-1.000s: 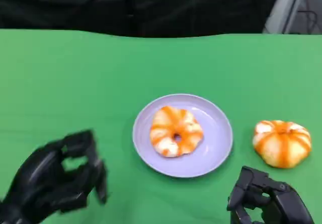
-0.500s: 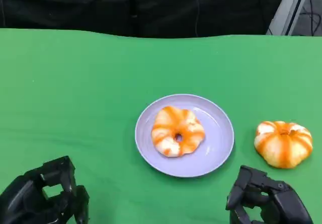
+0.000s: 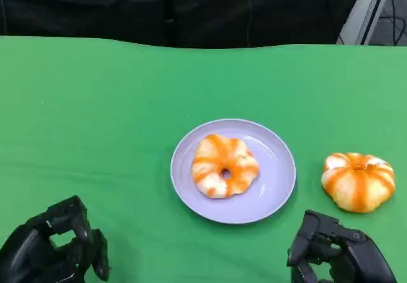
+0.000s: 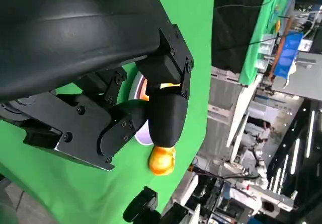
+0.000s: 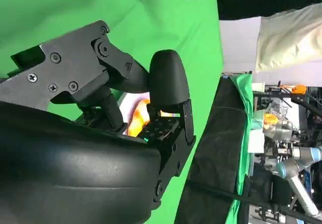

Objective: Grasp the bread from the table and place it into the plate.

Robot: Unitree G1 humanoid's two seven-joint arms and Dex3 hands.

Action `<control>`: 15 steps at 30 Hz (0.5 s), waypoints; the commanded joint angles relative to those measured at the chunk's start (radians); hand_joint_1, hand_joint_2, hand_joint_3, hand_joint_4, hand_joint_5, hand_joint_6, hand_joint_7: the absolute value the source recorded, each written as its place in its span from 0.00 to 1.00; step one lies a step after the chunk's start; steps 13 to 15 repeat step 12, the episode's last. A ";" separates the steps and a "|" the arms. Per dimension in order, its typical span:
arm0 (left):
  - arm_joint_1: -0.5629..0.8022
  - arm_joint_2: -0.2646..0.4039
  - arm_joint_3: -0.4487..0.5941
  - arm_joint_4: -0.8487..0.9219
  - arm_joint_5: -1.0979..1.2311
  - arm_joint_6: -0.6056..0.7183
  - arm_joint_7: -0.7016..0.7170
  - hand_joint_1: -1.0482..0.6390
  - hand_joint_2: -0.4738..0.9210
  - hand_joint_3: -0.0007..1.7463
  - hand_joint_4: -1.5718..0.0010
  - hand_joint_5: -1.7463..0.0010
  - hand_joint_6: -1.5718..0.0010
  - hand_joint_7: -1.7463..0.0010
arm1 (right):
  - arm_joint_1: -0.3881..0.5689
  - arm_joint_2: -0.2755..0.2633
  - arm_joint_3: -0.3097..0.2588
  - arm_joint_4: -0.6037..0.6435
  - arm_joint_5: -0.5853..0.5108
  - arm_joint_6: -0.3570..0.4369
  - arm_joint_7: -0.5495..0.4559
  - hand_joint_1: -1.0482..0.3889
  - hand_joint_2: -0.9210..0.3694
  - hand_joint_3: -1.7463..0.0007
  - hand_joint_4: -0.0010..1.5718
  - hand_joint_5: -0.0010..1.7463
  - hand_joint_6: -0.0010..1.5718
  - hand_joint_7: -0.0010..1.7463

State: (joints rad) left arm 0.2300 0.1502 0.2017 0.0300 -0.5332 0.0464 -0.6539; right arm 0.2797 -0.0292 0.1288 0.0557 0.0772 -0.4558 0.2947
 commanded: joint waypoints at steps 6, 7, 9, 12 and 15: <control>0.012 -0.007 0.004 -0.010 0.022 -0.019 0.025 0.59 0.73 0.70 0.45 0.00 0.50 0.06 | 0.025 -0.014 -0.011 -0.024 0.027 0.003 0.005 0.62 0.21 0.41 0.50 1.00 0.46 0.88; 0.012 -0.008 0.004 -0.010 0.022 -0.018 0.025 0.59 0.73 0.70 0.45 0.00 0.50 0.06 | 0.025 -0.015 -0.010 -0.024 0.027 0.004 0.005 0.62 0.21 0.41 0.50 1.00 0.46 0.88; 0.021 -0.011 0.002 -0.030 0.022 -0.008 0.036 0.59 0.73 0.70 0.45 0.00 0.50 0.06 | 0.032 -0.017 -0.010 -0.035 0.028 0.004 0.005 0.63 0.21 0.41 0.49 1.00 0.46 0.87; 0.040 -0.015 -0.001 -0.079 0.014 0.017 0.063 0.59 0.73 0.70 0.45 0.00 0.50 0.06 | 0.052 -0.016 -0.008 -0.087 0.026 0.040 -0.008 0.62 0.21 0.41 0.49 1.00 0.46 0.87; 0.040 -0.015 -0.001 -0.079 0.014 0.017 0.063 0.59 0.73 0.70 0.45 0.00 0.50 0.06 | 0.052 -0.016 -0.008 -0.087 0.026 0.040 -0.008 0.62 0.21 0.41 0.49 1.00 0.46 0.87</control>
